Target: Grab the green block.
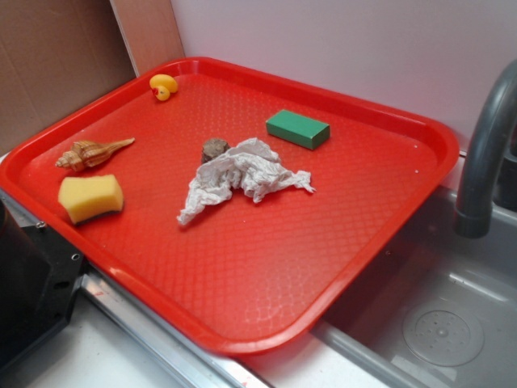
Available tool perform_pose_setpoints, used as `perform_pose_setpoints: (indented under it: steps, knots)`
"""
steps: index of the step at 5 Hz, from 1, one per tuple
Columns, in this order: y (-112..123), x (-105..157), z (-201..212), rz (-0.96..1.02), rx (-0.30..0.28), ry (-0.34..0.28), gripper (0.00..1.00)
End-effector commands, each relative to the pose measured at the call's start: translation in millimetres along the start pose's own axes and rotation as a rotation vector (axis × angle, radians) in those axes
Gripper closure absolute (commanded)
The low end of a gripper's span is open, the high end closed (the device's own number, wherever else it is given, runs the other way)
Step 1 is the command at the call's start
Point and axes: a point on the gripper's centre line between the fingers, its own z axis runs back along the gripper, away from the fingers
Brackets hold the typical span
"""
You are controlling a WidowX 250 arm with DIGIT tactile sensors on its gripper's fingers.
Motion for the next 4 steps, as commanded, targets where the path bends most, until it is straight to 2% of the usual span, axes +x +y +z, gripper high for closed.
perform_pose_setpoints:
  steps: [1, 2, 4]
  knots:
    - [0.0, 0.0, 0.0, 0.000, 0.000, 0.000, 0.00]
    - [11.8, 45.9, -39.4, -0.190, 0.102, 0.010, 0.00]
    - [-14.9, 132.7, -92.4, -0.591, 0.020, -0.018, 0.00]
